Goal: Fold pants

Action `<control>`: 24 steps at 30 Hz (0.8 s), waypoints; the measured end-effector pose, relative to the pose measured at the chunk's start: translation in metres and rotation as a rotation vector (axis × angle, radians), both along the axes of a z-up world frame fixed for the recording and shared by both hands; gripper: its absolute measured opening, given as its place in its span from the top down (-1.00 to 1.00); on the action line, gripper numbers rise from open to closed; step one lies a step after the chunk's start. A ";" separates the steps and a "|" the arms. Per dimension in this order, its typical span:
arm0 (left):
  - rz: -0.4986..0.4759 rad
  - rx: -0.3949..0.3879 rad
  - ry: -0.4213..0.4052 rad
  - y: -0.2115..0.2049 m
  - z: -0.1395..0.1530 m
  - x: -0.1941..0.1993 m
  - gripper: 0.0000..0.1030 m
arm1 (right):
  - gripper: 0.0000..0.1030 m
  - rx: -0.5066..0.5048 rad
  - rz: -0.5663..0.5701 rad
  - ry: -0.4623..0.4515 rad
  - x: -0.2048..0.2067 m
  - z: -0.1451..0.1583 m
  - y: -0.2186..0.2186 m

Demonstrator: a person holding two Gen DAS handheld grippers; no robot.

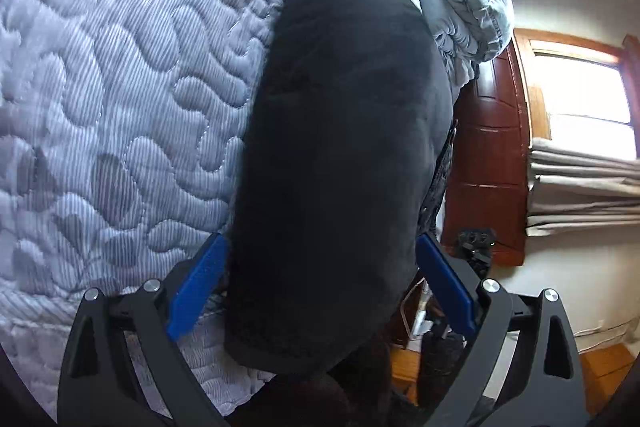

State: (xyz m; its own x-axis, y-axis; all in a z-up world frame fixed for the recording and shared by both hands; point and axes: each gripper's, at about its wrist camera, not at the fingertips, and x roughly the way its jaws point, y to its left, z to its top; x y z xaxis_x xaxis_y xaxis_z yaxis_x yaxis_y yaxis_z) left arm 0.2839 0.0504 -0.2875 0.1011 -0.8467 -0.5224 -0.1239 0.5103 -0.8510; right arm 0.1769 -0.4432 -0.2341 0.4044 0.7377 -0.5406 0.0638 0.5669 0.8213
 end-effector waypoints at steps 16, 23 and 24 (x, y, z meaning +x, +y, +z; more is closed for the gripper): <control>-0.049 -0.082 0.004 -0.015 -0.003 0.009 -0.93 | -0.92 0.123 0.057 0.003 0.015 -0.023 -0.011; -0.088 -0.105 0.050 -0.025 -0.012 0.023 -0.94 | -0.92 0.143 0.111 0.047 0.031 -0.047 -0.003; -0.094 -0.110 0.057 -0.027 -0.013 0.025 -0.94 | -0.93 0.148 0.119 0.047 0.031 -0.050 -0.002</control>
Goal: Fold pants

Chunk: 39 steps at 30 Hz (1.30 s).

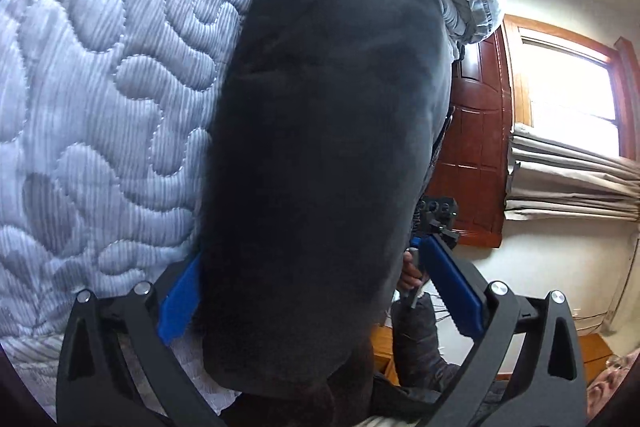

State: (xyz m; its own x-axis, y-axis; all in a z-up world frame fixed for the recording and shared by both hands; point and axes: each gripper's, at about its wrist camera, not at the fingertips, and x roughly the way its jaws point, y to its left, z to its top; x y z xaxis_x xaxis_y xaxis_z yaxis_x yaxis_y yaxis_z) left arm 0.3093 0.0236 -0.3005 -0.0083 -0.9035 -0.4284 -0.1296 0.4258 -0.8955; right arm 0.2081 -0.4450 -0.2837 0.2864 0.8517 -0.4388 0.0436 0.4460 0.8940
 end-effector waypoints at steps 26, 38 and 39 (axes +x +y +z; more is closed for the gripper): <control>-0.093 0.150 0.042 -0.050 0.003 0.011 -0.94 | -0.87 -0.029 0.144 -0.039 0.015 0.008 0.043; -0.111 0.266 -0.039 -0.069 0.016 0.007 -0.89 | -0.45 -0.341 0.166 -0.098 0.010 0.043 0.076; -0.109 0.269 -0.040 -0.070 0.016 0.007 -0.85 | -0.42 -0.348 0.166 -0.107 0.009 0.045 0.077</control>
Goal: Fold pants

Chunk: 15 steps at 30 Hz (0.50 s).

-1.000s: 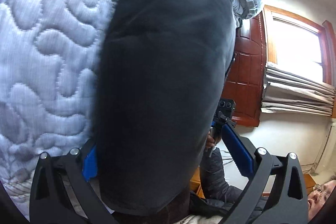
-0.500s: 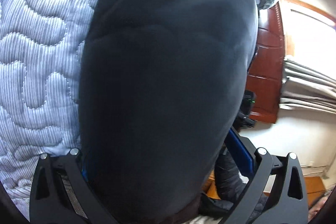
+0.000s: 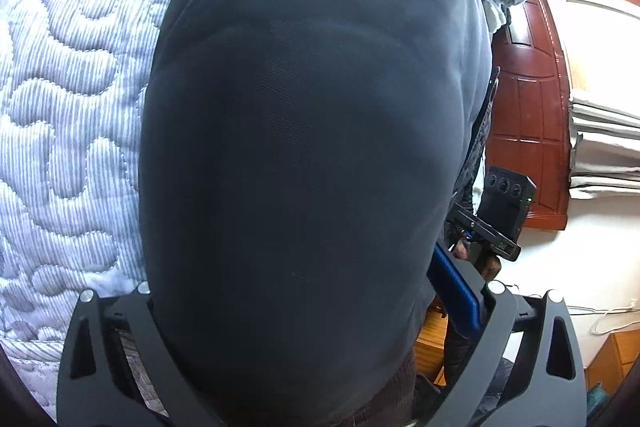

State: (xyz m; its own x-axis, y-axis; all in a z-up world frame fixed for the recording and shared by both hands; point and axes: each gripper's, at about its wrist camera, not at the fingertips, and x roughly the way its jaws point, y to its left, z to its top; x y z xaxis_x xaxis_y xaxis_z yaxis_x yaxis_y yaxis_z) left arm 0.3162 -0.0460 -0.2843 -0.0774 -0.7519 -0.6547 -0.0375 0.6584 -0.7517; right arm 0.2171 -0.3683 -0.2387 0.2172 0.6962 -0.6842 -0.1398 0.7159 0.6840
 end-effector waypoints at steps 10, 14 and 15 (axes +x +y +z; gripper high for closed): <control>0.011 -0.014 -0.013 0.010 -0.005 -0.002 -0.61 | -0.20 -0.046 0.029 -0.081 -0.002 0.005 0.010; 0.012 -0.008 -0.044 0.012 0.001 -0.002 -0.31 | -0.13 -0.046 0.026 -0.094 -0.005 0.009 0.013; 0.010 -0.019 -0.062 0.014 0.004 -0.002 -0.16 | -0.10 -0.045 0.028 -0.103 -0.007 0.011 0.013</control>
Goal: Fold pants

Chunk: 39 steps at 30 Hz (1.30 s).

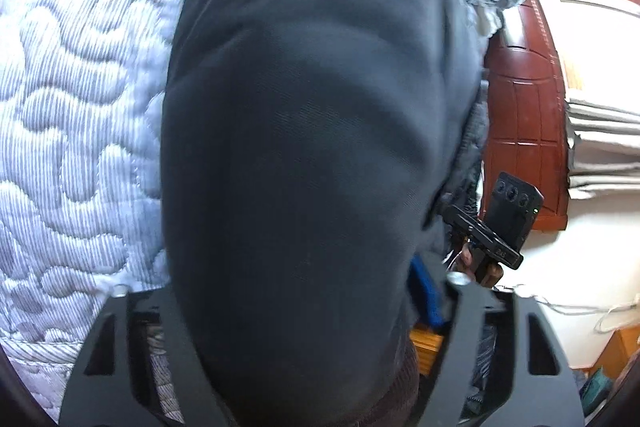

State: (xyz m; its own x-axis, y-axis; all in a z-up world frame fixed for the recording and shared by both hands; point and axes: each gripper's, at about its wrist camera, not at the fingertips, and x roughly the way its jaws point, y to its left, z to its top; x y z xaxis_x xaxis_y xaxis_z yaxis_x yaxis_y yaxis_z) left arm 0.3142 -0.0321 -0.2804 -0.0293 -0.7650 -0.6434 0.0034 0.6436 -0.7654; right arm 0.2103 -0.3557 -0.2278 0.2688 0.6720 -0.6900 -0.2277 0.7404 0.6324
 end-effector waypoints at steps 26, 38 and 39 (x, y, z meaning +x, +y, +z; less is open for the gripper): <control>0.067 -0.091 -0.202 -0.016 0.064 0.047 0.08 | 0.16 -0.085 -0.003 -0.223 0.044 0.086 -0.002; 0.130 -0.092 -0.282 0.000 0.078 0.113 0.08 | 0.16 -0.067 0.018 -0.263 0.131 0.100 0.010; 0.136 -0.093 -0.276 0.001 0.074 0.120 0.08 | 0.16 -0.066 0.019 -0.257 0.137 0.096 0.011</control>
State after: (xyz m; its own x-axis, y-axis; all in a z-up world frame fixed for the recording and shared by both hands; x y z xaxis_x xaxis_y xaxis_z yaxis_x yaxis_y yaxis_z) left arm 0.4341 -0.0307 -0.2067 0.2430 -0.8055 -0.5404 0.1374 0.5801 -0.8029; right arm 0.3475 -0.3447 -0.1318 0.4284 0.6346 -0.6432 -0.3888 0.7721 0.5028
